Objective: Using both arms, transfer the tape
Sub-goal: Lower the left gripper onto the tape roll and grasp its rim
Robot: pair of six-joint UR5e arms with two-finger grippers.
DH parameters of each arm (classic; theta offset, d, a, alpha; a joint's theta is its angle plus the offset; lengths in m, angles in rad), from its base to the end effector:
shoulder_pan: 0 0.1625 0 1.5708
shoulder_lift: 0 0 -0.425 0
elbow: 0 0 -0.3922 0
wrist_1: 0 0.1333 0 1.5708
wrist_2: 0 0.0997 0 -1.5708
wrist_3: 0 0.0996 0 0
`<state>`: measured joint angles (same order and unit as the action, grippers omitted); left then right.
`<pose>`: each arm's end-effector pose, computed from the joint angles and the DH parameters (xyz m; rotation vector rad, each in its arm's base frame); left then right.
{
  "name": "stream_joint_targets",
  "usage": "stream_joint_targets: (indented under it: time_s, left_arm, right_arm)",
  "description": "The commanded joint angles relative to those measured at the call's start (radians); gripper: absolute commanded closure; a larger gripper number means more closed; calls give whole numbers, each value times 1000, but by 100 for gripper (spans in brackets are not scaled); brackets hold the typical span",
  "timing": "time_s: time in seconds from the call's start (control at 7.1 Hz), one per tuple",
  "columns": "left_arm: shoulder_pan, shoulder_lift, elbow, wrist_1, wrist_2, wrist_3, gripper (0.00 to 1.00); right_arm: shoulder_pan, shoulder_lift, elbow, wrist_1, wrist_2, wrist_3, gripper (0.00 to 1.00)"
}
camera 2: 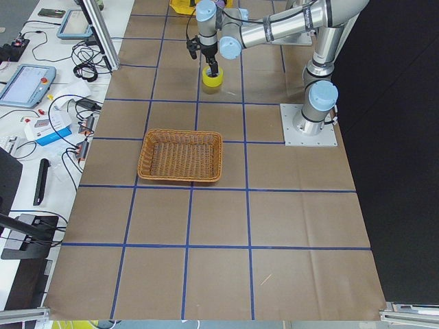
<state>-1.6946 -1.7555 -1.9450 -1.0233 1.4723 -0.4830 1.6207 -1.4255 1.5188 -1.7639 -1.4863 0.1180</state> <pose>-0.2049 -0.4876 0.2721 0.5458 -3.0012 -0.0615 0.1695 -0.5534 0.4577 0.0973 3.0443 -0.1408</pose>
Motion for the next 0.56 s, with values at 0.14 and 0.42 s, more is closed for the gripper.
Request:
stream_joint_targets:
  time_s: [0.14, 0.42]
  left_arm:
    - [-94, -171, -77, 256, 3, -65, 26]
    - [-86, -171, -66, 266, 3, 10, 85]
  right_arm:
    - [-44, -27, 35, 27, -8, -72, 0]
    - [-42, -27, 37, 38, -59, -90, 0]
